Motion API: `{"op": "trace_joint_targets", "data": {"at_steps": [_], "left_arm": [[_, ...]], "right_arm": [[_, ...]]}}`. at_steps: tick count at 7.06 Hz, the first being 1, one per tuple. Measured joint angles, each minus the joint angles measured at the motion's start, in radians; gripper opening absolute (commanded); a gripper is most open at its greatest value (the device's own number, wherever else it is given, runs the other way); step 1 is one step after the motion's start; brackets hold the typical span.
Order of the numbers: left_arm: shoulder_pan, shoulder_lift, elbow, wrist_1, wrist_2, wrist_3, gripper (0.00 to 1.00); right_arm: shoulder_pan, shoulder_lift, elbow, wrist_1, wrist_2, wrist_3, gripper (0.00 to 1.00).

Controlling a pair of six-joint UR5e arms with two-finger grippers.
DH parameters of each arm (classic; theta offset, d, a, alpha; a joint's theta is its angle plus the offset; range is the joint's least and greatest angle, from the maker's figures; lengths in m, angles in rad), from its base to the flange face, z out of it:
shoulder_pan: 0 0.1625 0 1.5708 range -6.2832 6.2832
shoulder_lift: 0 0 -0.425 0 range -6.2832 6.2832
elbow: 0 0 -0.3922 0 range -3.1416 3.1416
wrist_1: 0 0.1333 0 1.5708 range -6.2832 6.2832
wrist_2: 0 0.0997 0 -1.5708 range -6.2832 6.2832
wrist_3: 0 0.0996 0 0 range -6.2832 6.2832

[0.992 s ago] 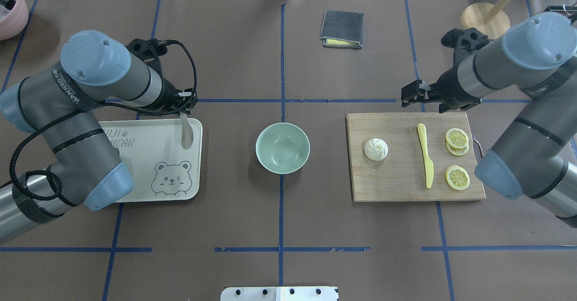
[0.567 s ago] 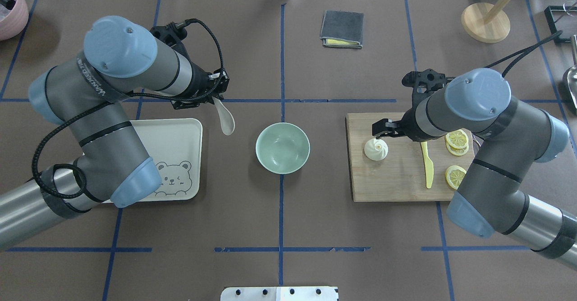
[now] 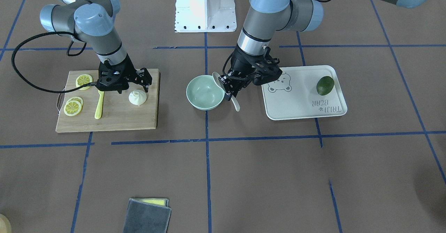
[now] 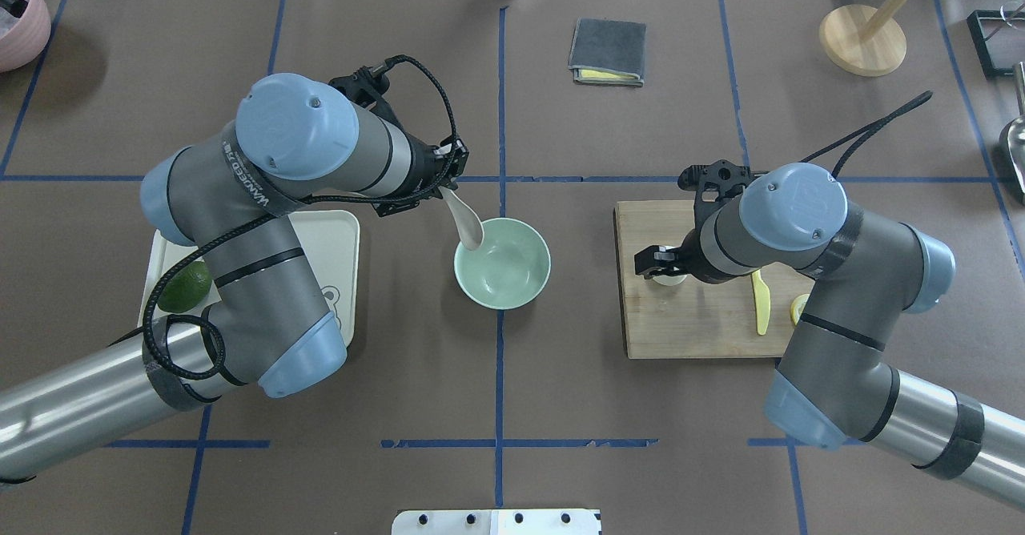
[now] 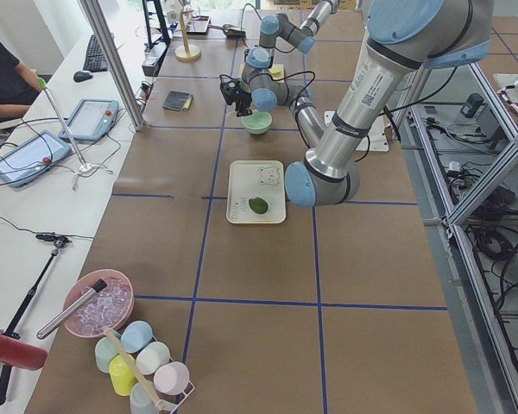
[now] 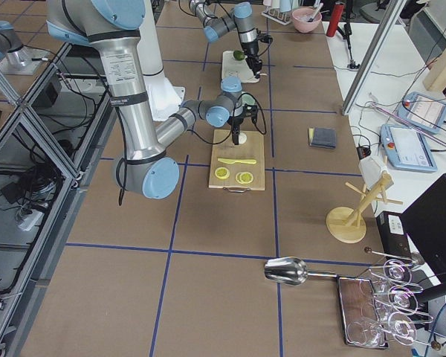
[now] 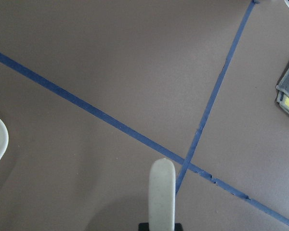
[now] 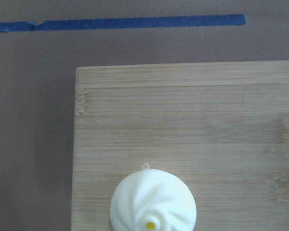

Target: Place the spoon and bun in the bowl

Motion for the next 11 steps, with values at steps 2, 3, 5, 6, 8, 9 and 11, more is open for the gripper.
{"op": "trace_joint_targets", "data": {"at_steps": [2,3,5,6,8,9,11], "left_arm": [[0.016,-0.006,0.028,-0.035,0.015,-0.018,0.0],[0.023,-0.004,0.032,-0.039,0.02,-0.019,0.0],[0.041,-0.002,0.04,-0.042,0.038,-0.021,0.0],[0.051,-0.002,0.046,-0.044,0.052,-0.021,0.0],[0.057,-0.003,0.056,-0.052,0.063,-0.022,0.0],[0.061,-0.004,0.067,-0.064,0.064,-0.024,0.0],[0.074,-0.006,0.083,-0.098,0.065,-0.034,1.0]], "right_arm": [[-0.002,0.012,-0.018,-0.002,0.001,-0.001,0.17],[0.006,0.013,-0.02,-0.002,0.003,-0.004,0.0],[0.029,0.014,-0.017,-0.003,0.007,-0.015,0.0],[0.038,0.018,-0.014,-0.003,0.008,-0.017,0.0],[0.058,0.062,0.001,-0.056,0.013,-0.018,0.0],[0.068,0.095,0.02,-0.116,0.016,-0.018,0.0],[0.078,0.12,0.043,-0.168,0.02,-0.018,0.0]]}}
